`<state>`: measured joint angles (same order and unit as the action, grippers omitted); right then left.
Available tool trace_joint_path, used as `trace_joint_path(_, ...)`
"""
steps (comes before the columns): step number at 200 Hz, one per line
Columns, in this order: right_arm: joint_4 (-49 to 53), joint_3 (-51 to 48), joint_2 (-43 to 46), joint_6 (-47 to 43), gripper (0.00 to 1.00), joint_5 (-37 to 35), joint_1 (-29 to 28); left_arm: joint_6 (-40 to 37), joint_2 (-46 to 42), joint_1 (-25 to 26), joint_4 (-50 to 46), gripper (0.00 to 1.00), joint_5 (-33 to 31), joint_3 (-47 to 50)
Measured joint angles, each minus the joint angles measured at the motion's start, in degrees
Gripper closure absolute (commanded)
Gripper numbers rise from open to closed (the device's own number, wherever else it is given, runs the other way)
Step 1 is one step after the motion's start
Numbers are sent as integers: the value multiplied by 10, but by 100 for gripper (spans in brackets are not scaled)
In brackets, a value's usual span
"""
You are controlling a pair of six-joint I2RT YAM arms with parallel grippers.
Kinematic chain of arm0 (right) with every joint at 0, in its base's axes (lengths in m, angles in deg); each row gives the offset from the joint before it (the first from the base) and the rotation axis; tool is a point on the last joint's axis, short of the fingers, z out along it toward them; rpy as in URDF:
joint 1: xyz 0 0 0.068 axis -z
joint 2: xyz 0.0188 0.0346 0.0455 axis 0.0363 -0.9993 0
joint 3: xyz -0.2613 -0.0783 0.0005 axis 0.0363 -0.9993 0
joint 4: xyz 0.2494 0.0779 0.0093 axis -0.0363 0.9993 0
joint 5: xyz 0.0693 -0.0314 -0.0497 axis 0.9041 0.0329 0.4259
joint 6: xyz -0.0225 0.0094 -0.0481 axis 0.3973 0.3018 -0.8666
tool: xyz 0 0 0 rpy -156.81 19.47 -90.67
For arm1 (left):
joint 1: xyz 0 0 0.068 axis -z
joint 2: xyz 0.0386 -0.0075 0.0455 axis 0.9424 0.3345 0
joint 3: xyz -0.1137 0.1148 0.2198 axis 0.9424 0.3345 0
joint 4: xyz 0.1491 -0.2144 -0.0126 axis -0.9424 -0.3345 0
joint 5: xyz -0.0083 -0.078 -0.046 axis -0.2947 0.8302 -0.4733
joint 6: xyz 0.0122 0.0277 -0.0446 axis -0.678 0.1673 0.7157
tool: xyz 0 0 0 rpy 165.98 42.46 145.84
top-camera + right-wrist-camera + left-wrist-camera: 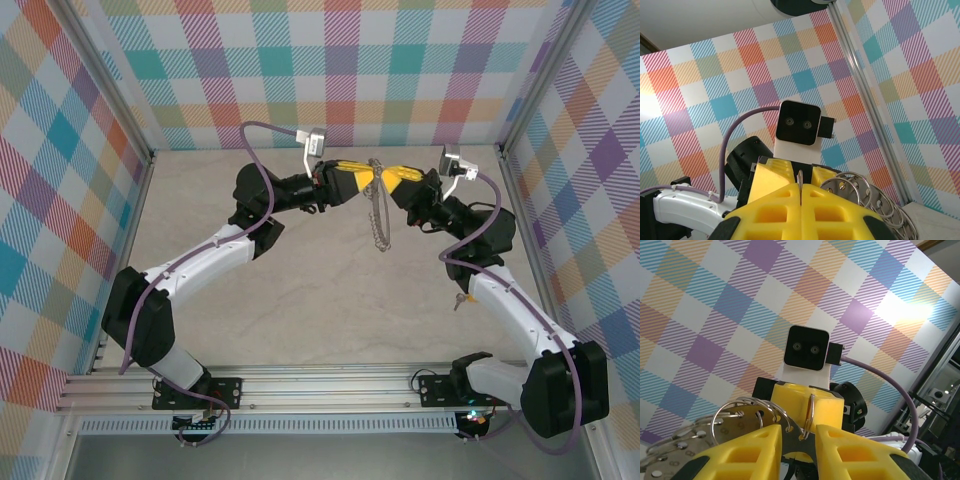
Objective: Put the keys on the keyring
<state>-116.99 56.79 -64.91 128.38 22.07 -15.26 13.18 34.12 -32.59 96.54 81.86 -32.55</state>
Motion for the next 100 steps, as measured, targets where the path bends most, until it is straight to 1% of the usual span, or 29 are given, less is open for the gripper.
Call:
trace_joint_path(59,0,0,-1,0,100,-1,-1,0,0,0,16,69,-1,0)
trace_joint_path(100,0,0,-1,0,100,-2,-3,0,0,0,17,69,-4,0)
